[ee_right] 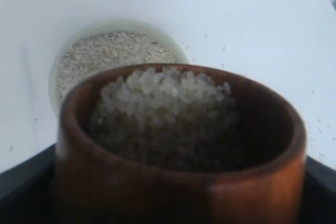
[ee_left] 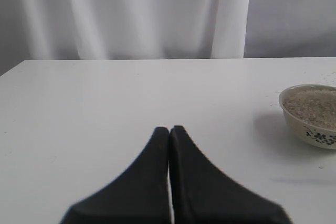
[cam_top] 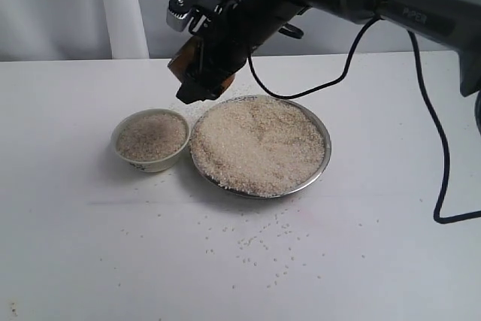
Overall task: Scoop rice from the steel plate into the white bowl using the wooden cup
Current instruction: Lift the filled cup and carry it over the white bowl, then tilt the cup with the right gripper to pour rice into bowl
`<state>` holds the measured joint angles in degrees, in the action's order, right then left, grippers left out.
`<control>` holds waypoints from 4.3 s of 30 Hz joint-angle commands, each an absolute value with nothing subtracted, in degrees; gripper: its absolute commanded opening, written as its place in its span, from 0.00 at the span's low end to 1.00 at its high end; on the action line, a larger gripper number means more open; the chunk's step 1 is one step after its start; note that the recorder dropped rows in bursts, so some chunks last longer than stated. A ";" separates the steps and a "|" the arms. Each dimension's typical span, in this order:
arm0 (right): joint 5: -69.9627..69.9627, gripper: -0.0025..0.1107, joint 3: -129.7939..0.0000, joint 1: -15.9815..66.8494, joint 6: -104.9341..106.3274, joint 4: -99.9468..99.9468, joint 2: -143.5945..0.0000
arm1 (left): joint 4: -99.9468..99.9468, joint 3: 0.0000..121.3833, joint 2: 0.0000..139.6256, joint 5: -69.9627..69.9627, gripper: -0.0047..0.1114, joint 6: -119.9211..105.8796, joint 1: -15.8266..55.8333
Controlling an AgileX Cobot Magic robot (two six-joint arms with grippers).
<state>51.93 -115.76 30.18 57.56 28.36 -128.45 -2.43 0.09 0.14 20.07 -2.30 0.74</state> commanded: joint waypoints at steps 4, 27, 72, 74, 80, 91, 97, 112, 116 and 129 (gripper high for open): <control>45.57 0.02 -115.76 36.35 57.21 17.17 -127.60 | -2.40 0.00 0.00 19.74 0.04 -2.08 0.89; 49.33 0.02 -134.39 44.88 41.59 -24.05 -144.28 | -2.40 0.00 0.00 19.74 0.04 -2.08 0.89; 54.87 0.02 -131.07 50.87 47.98 -45.10 -143.00 | -2.40 0.00 0.00 19.74 0.04 -2.08 0.89; 54.99 0.02 -131.07 50.87 48.12 -45.10 -142.73 | -2.40 0.00 0.00 19.74 0.04 -2.08 0.89; 55.52 0.02 -131.07 51.41 51.49 -45.10 -142.26 | -2.40 0.00 0.00 19.74 0.04 -2.08 0.89; 54.82 0.02 -131.07 52.25 54.13 -45.93 -142.26 | -2.40 0.00 0.00 19.74 0.04 -2.08 0.89; 54.46 0.02 -131.07 52.25 57.23 -47.09 -142.26 | -2.40 0.00 0.00 19.74 0.04 -2.08 0.89; 54.25 0.02 -131.07 51.97 58.56 -50.69 -142.26 | -2.40 0.00 0.00 19.74 0.04 -2.08 0.89; 53.79 0.02 -131.07 51.97 58.70 -51.03 -142.26 | -2.40 0.00 0.00 19.74 0.04 -2.08 0.89; 52.82 0.02 -131.07 51.97 64.49 -51.88 -142.26 | -2.40 0.00 0.00 19.74 0.04 -2.08 0.89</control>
